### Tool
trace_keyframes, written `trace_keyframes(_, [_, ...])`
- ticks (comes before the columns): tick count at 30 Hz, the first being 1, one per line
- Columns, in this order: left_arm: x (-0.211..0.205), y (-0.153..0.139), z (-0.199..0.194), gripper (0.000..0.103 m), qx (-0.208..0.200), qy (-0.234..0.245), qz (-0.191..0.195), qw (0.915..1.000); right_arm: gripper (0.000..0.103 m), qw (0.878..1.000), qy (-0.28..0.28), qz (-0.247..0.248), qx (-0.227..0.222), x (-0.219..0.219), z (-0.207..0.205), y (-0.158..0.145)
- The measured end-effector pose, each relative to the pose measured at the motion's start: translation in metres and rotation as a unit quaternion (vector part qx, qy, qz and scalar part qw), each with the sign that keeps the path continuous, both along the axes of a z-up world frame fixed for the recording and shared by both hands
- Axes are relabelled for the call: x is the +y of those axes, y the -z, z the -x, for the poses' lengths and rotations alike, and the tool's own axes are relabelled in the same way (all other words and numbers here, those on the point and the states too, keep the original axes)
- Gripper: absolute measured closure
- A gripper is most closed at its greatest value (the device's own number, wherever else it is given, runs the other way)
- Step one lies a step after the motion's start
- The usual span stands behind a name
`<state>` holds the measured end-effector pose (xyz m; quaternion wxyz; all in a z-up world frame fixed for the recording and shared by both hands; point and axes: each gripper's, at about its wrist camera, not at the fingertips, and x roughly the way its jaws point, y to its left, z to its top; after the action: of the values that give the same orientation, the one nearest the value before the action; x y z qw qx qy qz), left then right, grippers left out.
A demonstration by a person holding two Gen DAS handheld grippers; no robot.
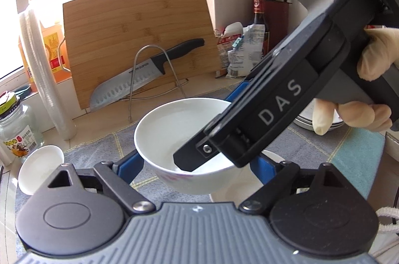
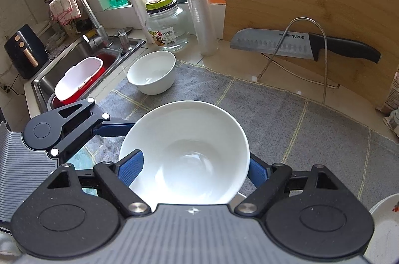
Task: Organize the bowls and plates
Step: 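Lift the bowl and carry it toward the plate stack with the right gripper, then lower the held bowl onto the bowl on the plate stack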
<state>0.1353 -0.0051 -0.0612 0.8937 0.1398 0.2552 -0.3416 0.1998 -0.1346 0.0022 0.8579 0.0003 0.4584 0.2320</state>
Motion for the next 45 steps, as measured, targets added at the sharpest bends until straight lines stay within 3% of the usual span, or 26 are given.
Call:
trace_keyframes(28, [-0.03, 0.025, 0.017, 0.012, 0.064, 0.05, -0.021, 0.9964, 0.012, 0.998, 0.033, 0.004, 0.051, -0.031, 0.033, 0.029])
trace_keyframes(45, [-0.033, 0.034, 0.02, 0.012, 0.073, 0.057, -0.039, 0.9949, 0.012, 0.997, 0.031, 0.001, 0.068, -0.034, 0.035, 0.039])
